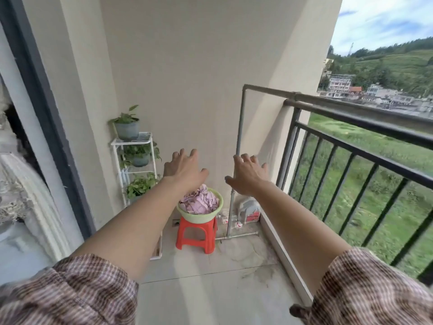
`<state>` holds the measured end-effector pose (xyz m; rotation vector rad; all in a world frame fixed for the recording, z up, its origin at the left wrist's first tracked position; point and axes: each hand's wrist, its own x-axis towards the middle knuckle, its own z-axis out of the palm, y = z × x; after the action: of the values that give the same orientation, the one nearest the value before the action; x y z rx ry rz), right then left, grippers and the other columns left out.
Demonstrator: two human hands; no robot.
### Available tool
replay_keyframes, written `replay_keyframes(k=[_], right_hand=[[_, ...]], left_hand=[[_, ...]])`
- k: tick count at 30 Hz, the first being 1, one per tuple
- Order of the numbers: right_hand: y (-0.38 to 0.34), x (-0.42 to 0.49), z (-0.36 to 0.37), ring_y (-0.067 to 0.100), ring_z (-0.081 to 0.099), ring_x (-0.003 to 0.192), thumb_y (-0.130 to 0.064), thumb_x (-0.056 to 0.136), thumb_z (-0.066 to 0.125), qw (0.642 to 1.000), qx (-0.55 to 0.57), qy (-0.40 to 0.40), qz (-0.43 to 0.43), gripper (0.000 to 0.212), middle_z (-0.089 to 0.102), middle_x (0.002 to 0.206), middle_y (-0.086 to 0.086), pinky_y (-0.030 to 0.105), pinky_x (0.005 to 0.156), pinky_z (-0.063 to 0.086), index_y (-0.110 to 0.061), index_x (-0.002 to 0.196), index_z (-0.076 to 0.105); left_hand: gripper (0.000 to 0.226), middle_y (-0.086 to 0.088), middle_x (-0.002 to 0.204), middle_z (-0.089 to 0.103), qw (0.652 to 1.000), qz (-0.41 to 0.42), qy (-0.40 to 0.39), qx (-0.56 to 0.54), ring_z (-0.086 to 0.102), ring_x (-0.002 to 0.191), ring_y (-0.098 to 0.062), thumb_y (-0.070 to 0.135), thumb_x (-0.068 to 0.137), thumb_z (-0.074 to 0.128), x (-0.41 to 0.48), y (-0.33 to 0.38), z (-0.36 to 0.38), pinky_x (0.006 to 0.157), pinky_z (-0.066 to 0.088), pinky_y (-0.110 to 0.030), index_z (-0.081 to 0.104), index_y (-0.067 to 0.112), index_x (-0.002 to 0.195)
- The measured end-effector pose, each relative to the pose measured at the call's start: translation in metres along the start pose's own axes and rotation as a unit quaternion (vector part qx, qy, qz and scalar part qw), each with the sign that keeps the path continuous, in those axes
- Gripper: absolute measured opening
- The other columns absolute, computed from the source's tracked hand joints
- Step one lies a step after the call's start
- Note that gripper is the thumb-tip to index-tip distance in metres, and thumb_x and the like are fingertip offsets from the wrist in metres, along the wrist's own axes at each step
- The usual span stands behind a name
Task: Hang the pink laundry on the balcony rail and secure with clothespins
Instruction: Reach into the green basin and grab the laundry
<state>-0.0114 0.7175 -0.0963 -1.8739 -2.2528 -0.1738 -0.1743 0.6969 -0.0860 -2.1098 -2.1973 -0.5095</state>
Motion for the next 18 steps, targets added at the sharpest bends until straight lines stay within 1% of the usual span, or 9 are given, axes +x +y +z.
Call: replay_keyframes(k=[7, 14, 18], right_hand=[[-0.001, 0.148, 0.072, 0.029, 0.034, 0.131, -0.049, 0.088, 0.052, 0.999, 0.019, -0.027, 0.007, 0.06, 0.04, 0.141, 0.008, 0.052, 0.1, 0.031, -0.014, 0.135, 0.037], [0.027, 0.31, 0.187, 0.029, 0.036, 0.129, -0.049, 0.088, 0.052, 0.997, 0.025, -0.079, 0.006, 0.06, 0.042, 0.139, 0.009, 0.052, 0.101, 0.031, -0.014, 0.135, 0.039], [0.051, 0.409, 0.251, 0.029, 0.036, 0.13, -0.049, 0.089, 0.052, 0.991, 0.03, -0.131, 0.0, 0.062, 0.042, 0.14, 0.009, 0.054, 0.103, 0.033, -0.013, 0.137, 0.037]], left_hand=[[0.054, -0.011, 0.137, 0.041, 1.0, 0.0, -0.013, -0.008, 0.038, 0.124, -0.03, 0.038, 0.089, 0.043, 0.146, -0.035, 0.066, 0.086, 0.041, -0.043, 0.035, 0.015, 0.137], [0.051, -0.012, 0.136, 0.04, 0.998, -0.021, -0.055, -0.007, 0.035, 0.125, -0.029, 0.038, 0.09, 0.043, 0.311, -0.066, 0.191, 0.09, 0.039, -0.043, 0.04, 0.014, 0.134], [0.051, -0.011, 0.138, 0.039, 0.994, -0.053, -0.09, -0.029, 0.034, 0.127, -0.029, 0.037, 0.09, 0.044, 0.408, -0.078, 0.261, 0.091, 0.04, -0.043, 0.04, 0.013, 0.135]])
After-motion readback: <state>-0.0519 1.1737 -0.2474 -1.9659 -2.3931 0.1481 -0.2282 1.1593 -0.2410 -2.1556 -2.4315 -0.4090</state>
